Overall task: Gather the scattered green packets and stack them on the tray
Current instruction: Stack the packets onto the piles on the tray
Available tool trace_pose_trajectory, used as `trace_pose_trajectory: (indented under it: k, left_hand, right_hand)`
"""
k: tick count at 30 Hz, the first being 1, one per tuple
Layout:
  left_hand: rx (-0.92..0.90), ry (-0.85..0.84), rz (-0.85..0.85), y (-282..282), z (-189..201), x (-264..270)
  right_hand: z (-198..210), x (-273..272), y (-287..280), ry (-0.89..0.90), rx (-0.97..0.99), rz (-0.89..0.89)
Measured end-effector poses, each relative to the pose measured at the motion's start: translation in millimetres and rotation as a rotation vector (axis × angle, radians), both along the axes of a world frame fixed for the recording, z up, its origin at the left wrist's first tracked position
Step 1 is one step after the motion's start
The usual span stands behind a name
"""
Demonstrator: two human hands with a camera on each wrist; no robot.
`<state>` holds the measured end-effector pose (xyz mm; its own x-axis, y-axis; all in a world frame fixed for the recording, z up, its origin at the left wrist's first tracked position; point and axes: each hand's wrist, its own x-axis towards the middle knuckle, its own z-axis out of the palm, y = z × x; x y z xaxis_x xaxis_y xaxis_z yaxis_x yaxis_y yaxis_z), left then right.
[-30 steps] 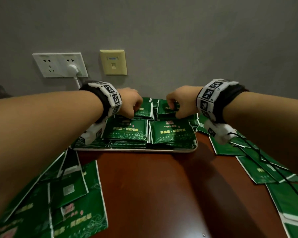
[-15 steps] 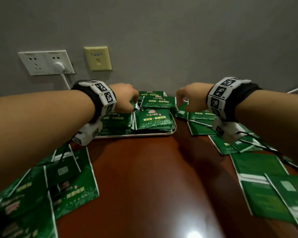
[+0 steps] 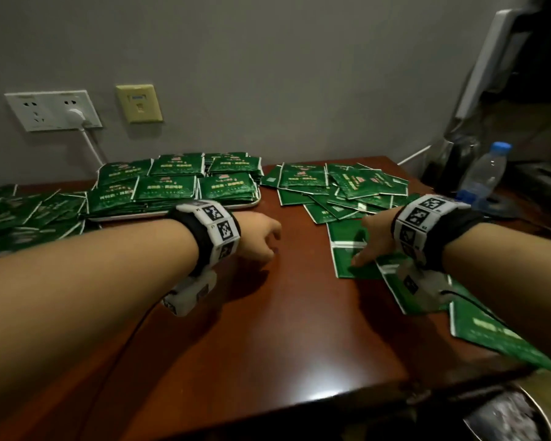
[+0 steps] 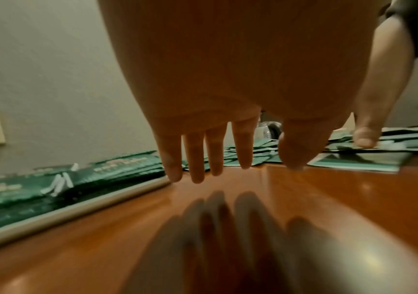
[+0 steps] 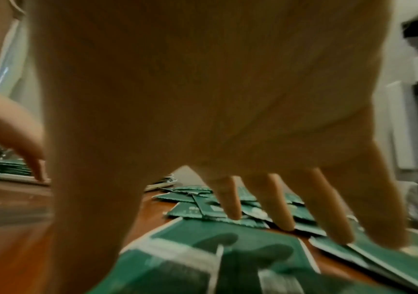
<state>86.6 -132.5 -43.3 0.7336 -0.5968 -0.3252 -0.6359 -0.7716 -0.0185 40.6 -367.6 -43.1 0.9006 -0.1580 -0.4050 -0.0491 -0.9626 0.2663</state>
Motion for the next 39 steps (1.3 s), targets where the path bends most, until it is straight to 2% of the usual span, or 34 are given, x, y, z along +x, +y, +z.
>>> trace_pose_trajectory:
  k: [4,7,14,20,24,26,30,33,36,39]
  left_hand:
    - [0.0,0.024,-0.03,-6,-21,-40]
    - [-0.001,0.023,-0.015,0,-24,-59]
    - [-0.014,-0.031,-0.011,24,-26,-79]
    - [-0.038,-0.054,0.025,61,-33,-95]
    - [-0.004,-0.144,0.088,92,-32,-102]
    - [0.037,-0.162,0.081,103,-28,-104]
    - [0.057,-0.169,0.07,111,-28,-108]
    - [0.093,-0.174,0.074,109,-27,-111]
    - [0.208,-0.224,0.033,100,-21,-115]
    - [0.345,-0.235,-0.005,88,-17,-120]
  right_hand:
    - [-18,-38,-1,-0.003,-0.002,0.005]
    - [-16,-56,10,-0.055,-0.007,0.046]
    - [-12,-74,73,-0.062,0.013,0.296]
    - [-13,-85,144,-0.138,0.307,0.433]
    - [-2,-83,151,-0.083,0.532,0.431]
    - [1,-84,144,-0.07,0.563,0.436]
    - [-7,-103,132,-0.069,0.456,0.506]
    - [-20,-118,132,-0.005,0.359,0.592]
    - [-24,-126,133,0.024,0.292,0.633]
    - [-25,-138,137,0.026,0.125,0.699]
